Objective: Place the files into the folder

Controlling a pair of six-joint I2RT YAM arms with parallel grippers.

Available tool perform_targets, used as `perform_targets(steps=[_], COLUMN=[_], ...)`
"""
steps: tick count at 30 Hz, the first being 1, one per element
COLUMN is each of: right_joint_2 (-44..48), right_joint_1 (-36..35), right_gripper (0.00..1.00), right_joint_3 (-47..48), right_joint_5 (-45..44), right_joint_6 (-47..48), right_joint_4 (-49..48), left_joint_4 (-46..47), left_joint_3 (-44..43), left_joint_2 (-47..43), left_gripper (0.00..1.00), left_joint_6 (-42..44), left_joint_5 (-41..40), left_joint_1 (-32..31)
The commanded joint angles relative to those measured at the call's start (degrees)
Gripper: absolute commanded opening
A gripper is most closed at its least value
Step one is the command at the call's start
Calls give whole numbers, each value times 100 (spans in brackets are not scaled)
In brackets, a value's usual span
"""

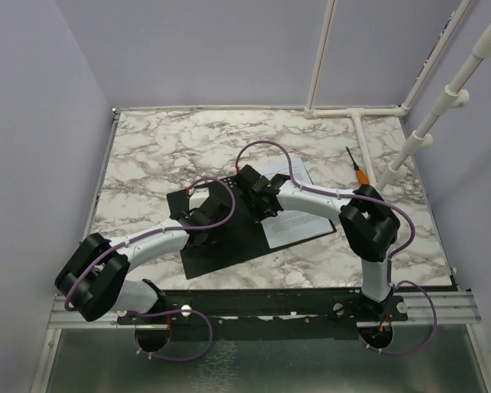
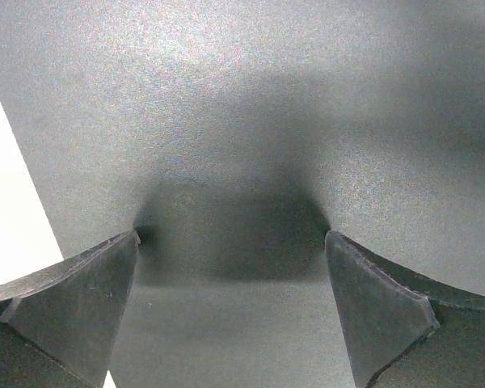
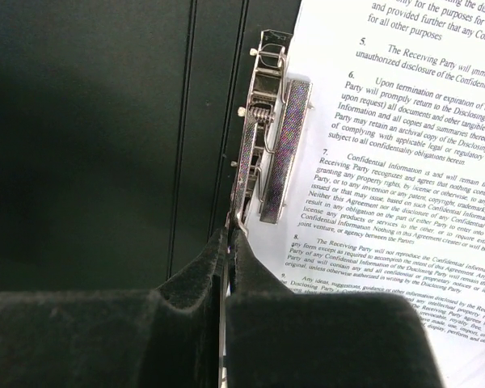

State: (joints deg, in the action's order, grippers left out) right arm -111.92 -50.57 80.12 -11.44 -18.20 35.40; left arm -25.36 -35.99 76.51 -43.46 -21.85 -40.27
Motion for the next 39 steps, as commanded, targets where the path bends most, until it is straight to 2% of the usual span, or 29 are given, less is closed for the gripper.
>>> perform_targets(steps=[1, 13, 20, 30, 39], right_joint_2=[-359, -559, -227, 272, 404], right_joint_1=[-30, -31, -29, -29, -25], right_gripper=[1, 1, 1, 22, 29], right_joint_3=[-443, -797, -680, -389, 43], right_joint_5=[-102, 389, 412, 171, -368], right_joint_6=[-126, -329, -449, -656, -615], right_joint_4=[343, -222, -258, -352, -116], left_joint_4=[2, 40, 36, 54, 42], left_joint_3=[250, 294, 298, 295, 222], left_joint_2=[189, 124, 4, -267, -578], left_gripper=[99, 99, 99, 99, 99], left_joint_6=[-281, -321, -305, -268, -160], left_joint_5=[303, 337, 348, 396, 441], left_joint_1=[-25, -25, -25, -24, -25])
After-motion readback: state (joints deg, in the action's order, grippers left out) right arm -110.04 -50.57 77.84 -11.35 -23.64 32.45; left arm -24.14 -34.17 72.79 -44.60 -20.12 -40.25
